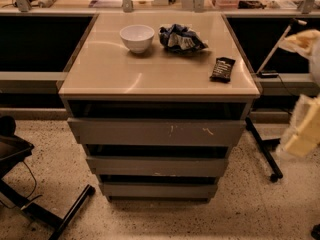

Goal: Open bottom drawer

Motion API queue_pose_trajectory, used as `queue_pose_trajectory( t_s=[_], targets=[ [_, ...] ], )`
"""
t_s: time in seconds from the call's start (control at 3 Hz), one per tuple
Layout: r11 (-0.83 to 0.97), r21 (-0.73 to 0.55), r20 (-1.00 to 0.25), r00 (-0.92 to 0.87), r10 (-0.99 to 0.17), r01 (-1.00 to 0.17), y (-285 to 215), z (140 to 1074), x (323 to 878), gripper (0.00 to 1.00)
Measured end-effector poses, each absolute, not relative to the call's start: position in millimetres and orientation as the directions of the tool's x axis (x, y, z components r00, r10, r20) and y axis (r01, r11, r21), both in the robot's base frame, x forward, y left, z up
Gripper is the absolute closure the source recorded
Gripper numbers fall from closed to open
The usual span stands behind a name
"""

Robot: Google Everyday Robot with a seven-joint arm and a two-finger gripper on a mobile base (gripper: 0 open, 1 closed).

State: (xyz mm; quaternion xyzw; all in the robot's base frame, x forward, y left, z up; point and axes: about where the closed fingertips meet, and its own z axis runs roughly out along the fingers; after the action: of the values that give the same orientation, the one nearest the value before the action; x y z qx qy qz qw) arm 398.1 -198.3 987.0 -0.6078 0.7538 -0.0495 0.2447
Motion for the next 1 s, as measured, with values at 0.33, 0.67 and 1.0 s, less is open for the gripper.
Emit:
queue_pose_trajectory(
  t_s=[0.33, 0.67, 1.0],
  targets=[
    [0.294, -0.441, -0.38, -0.12, -0.917, -0.848, -182, 976, 354, 0.0],
    [0.374, -0.477, -0.443, -0.149, -0.884, -0.795, -165, 948, 328, 0.0],
    [0.433, -0.401, -0.475, -0.221, -0.852, -0.807, -146, 859, 332, 0.0]
  ],
)
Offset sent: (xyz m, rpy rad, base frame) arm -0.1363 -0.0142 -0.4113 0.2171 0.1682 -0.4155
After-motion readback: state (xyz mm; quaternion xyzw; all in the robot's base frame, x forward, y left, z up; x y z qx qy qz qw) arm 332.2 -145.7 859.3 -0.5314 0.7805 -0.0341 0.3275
